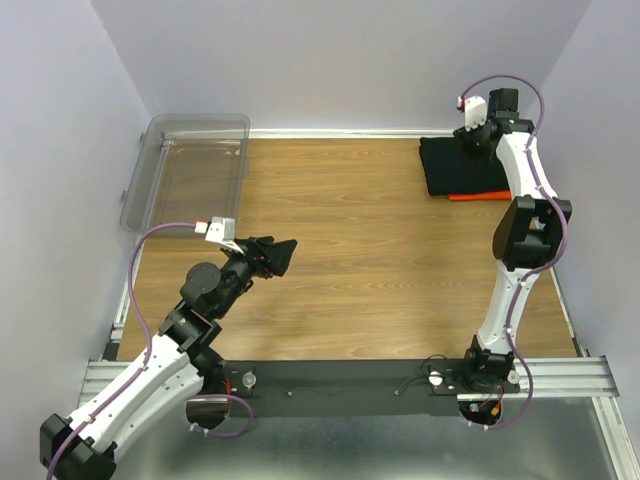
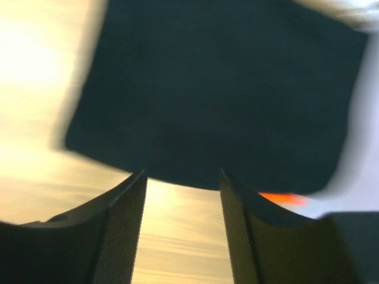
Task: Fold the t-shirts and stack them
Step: Neatly place the folded tshirt to the corner
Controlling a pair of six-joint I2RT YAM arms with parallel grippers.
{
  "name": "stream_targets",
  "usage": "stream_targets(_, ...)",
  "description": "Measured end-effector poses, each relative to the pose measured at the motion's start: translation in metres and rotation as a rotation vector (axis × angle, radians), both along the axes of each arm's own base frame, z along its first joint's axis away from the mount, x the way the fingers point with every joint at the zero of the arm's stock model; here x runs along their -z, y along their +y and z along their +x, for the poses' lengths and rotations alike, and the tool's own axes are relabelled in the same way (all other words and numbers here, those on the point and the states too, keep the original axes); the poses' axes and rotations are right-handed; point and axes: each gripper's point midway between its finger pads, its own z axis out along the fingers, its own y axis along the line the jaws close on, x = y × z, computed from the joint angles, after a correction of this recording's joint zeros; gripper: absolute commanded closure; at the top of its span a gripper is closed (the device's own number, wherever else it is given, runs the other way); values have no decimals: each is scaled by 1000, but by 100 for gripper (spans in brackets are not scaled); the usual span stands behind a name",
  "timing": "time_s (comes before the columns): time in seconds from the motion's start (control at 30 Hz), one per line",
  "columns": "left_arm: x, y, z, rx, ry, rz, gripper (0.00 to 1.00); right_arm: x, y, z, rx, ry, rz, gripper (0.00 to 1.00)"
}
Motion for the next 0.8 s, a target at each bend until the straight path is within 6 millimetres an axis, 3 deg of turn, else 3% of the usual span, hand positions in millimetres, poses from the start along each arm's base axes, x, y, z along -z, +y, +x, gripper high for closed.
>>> stream_targets(0.1, 6, -2, 3, 0, 17, 14, 19, 24, 36, -11, -63, 54, 189, 52)
stream_targets(0.23, 17, -5, 8, 0, 51, 45, 18, 33, 75, -20, -118, 90, 383, 63)
stream_targets(0.43, 11, -6, 10, -1, 47, 56, 18, 34, 93, -13, -109, 65, 451, 96)
stream_targets(0.5, 3, -7, 11, -1, 35, 50, 18, 42, 89, -13, -62, 61, 435, 99)
stream_targets(0.63, -6, -7, 11, -1, 18, 38, 19, 50, 59, -2, 76, 8, 316, 99)
stream_targets(0.8, -10, -5, 9, -1, 11, 32, 19, 34, 6, 23, 260, -122, 133, 98)
